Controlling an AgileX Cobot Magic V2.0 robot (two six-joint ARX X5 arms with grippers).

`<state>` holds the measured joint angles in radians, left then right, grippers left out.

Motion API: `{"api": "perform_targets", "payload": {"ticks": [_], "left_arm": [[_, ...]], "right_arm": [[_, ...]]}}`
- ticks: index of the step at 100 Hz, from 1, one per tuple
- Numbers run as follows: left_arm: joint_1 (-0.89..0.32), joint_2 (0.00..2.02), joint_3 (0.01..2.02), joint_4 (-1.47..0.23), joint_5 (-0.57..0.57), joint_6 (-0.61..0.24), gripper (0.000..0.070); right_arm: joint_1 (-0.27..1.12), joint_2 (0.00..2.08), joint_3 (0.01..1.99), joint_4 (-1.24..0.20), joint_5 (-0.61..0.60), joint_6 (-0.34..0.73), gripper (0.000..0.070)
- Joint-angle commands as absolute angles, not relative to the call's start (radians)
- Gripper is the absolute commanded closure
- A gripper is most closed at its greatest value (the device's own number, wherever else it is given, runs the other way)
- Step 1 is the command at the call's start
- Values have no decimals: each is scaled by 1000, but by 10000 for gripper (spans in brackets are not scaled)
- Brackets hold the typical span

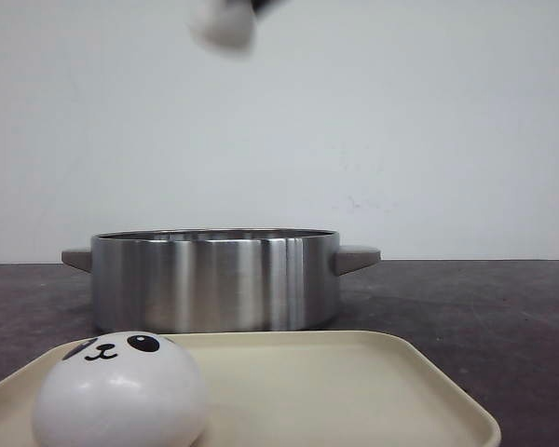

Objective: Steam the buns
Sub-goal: 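Lift the bun with the right gripper and carry it over the pot, then lower the bun into the pot beside the others and release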

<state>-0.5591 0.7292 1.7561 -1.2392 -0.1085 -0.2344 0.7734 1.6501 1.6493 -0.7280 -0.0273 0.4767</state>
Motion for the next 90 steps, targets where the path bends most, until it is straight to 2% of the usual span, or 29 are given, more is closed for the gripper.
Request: {"api": "perform_targets", "payload": {"ticks": [1, 34, 61, 66, 74, 78, 82, 90], "left_arm": [[-565, 744, 1771, -1230, -113, -224, 186], [-565, 744, 1771, -1271, -112, -224, 186], [-565, 744, 1771, -1291, -113, -224, 186], [-565, 744, 1771, -1291, -113, -224, 186], [-565, 744, 1771, -1288, -113, -224, 186], [-565, 744, 1771, -1287, -113, -224, 186], [-565, 744, 1771, -1286, -113, -224, 186], [-565, 744, 1771, -1287, -113, -223, 186]], "right_arm": [[770, 1728, 1709, -767, -33, 443, 696], [707, 2002, 1736, -866, -79, 514, 696], [699, 2055, 1736, -858, -78, 517, 690], [696, 2056, 1736, -855, -78, 517, 626], [691, 2056, 1736, -860, -78, 518, 400], [689, 2056, 1736, -865, -78, 521, 316], [686, 2056, 1736, -868, -77, 523, 288], [684, 2056, 1736, -868, -76, 524, 288]]}}
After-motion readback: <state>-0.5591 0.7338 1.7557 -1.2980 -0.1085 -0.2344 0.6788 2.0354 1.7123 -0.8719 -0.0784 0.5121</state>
